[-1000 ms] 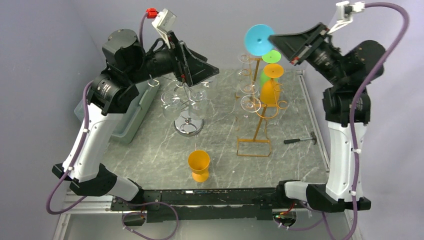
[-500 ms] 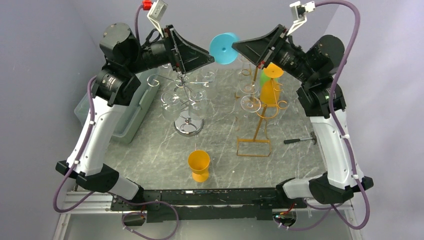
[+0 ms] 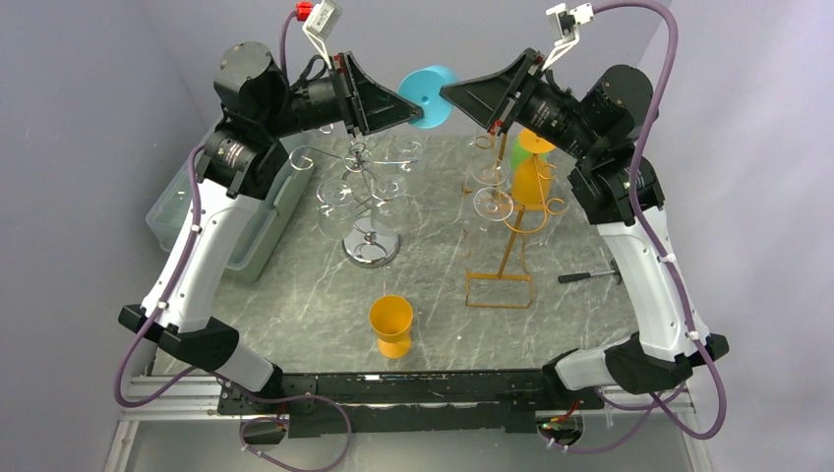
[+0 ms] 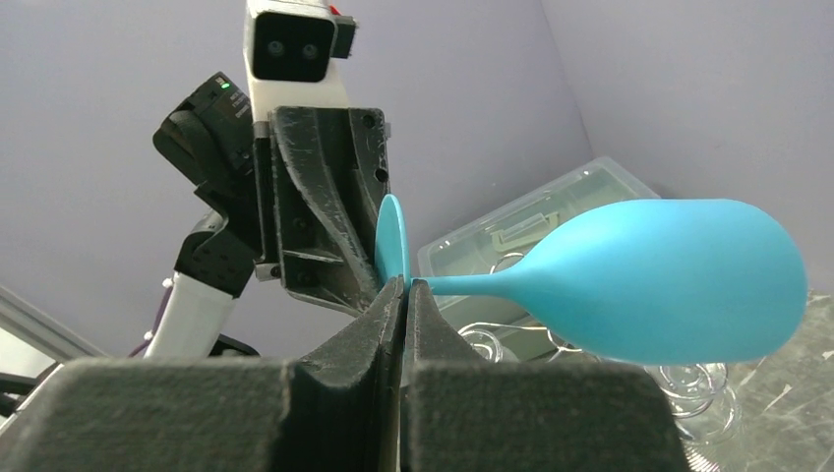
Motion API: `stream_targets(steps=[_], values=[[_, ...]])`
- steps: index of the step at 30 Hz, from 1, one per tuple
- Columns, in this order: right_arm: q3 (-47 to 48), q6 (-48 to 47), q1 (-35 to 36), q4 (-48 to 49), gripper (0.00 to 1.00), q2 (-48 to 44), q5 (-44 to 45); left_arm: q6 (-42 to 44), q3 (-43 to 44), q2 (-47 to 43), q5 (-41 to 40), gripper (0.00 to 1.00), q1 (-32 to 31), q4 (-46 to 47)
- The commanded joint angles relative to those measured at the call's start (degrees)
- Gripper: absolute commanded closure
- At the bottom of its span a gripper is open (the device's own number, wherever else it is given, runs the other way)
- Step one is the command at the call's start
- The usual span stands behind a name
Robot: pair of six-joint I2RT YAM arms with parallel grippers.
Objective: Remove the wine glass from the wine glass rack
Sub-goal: Place the wine glass at the center of the board.
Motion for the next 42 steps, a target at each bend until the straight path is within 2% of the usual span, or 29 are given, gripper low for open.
stream_targets(steps=[1, 2, 4, 5, 8, 10, 12, 14, 16, 18, 28, 35, 42], values=[[2.87, -1.85, 0.31, 1.37, 1.00, 0.21, 1.28, -0.87, 0.16, -0.36, 2.16, 0.86, 0.08, 2.50], [2.89, -2.04, 0.33, 1.19, 1.00, 0.25, 1.37, -0.98, 0.31, -0.36, 2.12, 0.97, 0.08, 2.29], [2.84, -2.60, 0.32, 0.80, 0.99, 0.23, 1.77, -1.19, 0.51, -0.55, 1.87, 1.00, 0.08, 1.92], [2.73, -3.00, 0.30, 0.66, 0.91, 0.11, 2.07, -1.44, 0.58, -0.80, 1.46, 1.00, 0.08, 1.88], [2.71, -4.84, 0.14, -0.15, 0.52, -0.28, 2.92, -3.05, 0.73, -1.93, -1.43, 1.00, 0.15, 1.88], [2.56, -5.72, -0.54, -0.34, 0.31, -0.93, 3.52, -5.29, 0.93, -2.68, -4.03, 1.00, 0.44, 1.82], [1.23, -4.72, -3.41, 1.29, 0.17, -2.06, 1.44, -7.81, 1.20, -3.17, -6.19, 1.00, 1.16, 1.72], [-2.62, -0.42, -9.24, 6.82, 0.10, -3.47, -4.02, -11.18, 0.66, -3.86, -7.99, 1.00, 1.82, 2.93], [-7.09, 5.58, -15.93, 14.32, 0.06, -4.34, -9.56, -14.62, -0.56, -4.68, -9.78, 1.00, 2.46, 4.23], [-10.29, 9.28, -18.94, 21.45, 0.04, -4.30, -13.76, -18.45, -2.19, -5.73, -11.47, 1.00, 2.78, 6.92], [-17.26, 20.96, -19.04, 39.76, 0.00, -0.48, -21.34, -35.58, -8.89, -8.38, -16.30, 1.00, 2.82, 22.55], [-14.27, 18.36, -14.20, 38.71, 0.00, 3.26, -21.01, -44.21, -14.87, -10.32, -16.91, 1.00, 2.85, 30.45], [-13.47, 18.40, -13.48, 39.94, 0.00, 6.00, -20.69, -48.27, -15.53, -10.64, -17.18, 1.00, 2.82, 32.79]])
